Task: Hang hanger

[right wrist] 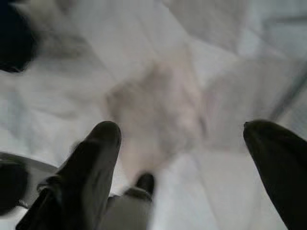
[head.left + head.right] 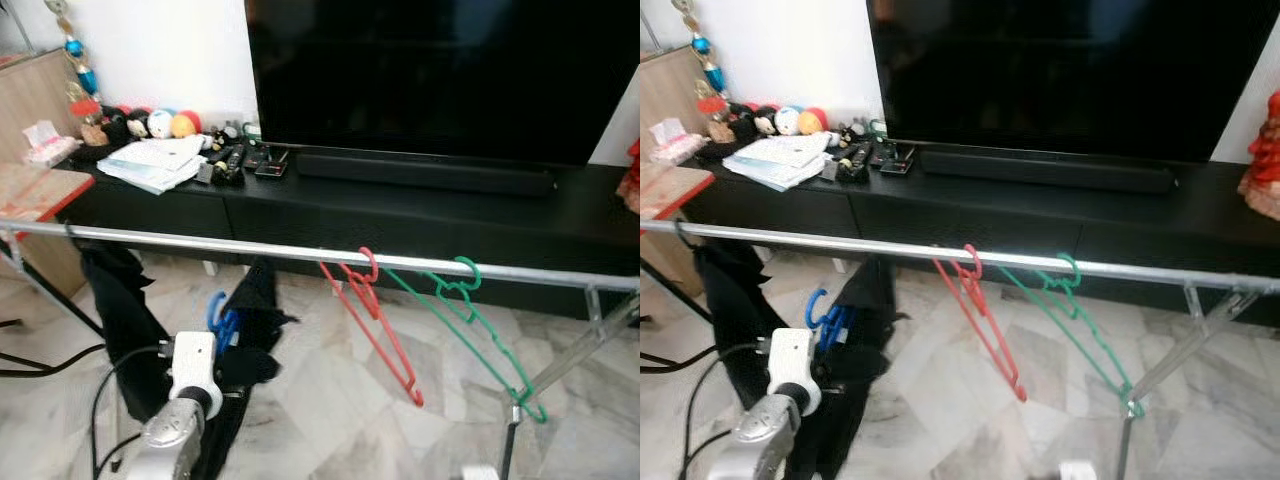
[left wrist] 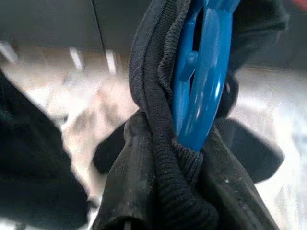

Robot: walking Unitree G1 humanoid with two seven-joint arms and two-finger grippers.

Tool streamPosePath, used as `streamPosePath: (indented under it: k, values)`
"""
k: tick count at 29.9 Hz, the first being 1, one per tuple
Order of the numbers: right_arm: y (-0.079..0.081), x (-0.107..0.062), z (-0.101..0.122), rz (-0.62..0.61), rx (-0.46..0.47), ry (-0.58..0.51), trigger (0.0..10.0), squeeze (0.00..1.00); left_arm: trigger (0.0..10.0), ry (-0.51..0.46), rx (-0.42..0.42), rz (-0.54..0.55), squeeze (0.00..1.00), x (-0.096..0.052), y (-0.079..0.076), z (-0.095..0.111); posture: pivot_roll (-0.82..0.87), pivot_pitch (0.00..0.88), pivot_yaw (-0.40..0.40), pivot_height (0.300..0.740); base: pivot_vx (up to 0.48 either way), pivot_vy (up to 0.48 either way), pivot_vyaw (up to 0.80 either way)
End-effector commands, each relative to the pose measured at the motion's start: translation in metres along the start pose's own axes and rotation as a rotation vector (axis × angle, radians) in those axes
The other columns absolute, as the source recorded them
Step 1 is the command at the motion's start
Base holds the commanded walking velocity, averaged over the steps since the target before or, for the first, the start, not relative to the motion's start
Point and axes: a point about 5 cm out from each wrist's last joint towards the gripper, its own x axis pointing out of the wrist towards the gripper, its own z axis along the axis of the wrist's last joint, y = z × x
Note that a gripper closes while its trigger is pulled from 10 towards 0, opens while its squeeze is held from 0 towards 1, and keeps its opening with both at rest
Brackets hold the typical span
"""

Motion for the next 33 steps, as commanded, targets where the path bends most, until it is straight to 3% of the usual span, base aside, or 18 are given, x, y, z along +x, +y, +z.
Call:
streamPosePath:
  k: [1, 8, 13, 17, 20, 33]
  values:
    - [-0.002, -0.004, -0.017, -0.002, 0.001, 0.055, 10.0, 0.0, 10.0, 0.003, 0.011, -0.052, 0.0, -0.001, -0.005, 0.001, -0.06, 0.061, 0.045, 0.74, 0.0, 0.0, 0.0]
    - [-0.002, -0.004, -0.017, 0.003, -0.009, 0.059, 10.0, 0.0, 10.0, 0.011, 0.054, -0.061, 0.0, -0.004, 0.007, 0.001, -0.06, 0.056, 0.044, 0.74, 0.0, 0.0, 0.0]
    - [-0.001, -0.003, -0.016, 0.007, -0.019, 0.057, 10.0, 0.0, 10.0, -0.021, 0.093, -0.089, 0.0, 0.004, 0.012, 0.019, -0.05, 0.061, 0.044, 0.74, 0.0, 0.0, 0.0]
    - [-0.001, -0.003, -0.015, 0.007, -0.019, 0.055, 10.0, 0.0, 10.0, -0.035, 0.12, -0.14, 0.0, 0.01, 0.007, 0.029, -0.05, 0.064, 0.045, 0.74, 0.0, 0.0, 0.0]
    - [0.0, -0.003, -0.015, 0.004, -0.018, 0.054, 10.0, 0.0, 10.0, -0.059, 0.162, -0.203, 0.0, 0.023, -0.004, 0.046, -0.06, 0.067, 0.054, 0.74, 0.0, 0.0, 0.0]
    - [0.001, -0.002, -0.013, -0.004, -0.011, 0.051, 10.0, 0.0, 10.0, -0.102, 0.218, -0.271, 0.0, 0.05, -0.025, 0.084, -0.06, 0.074, 0.067, 0.74, 0.0, 0.0, 0.0]
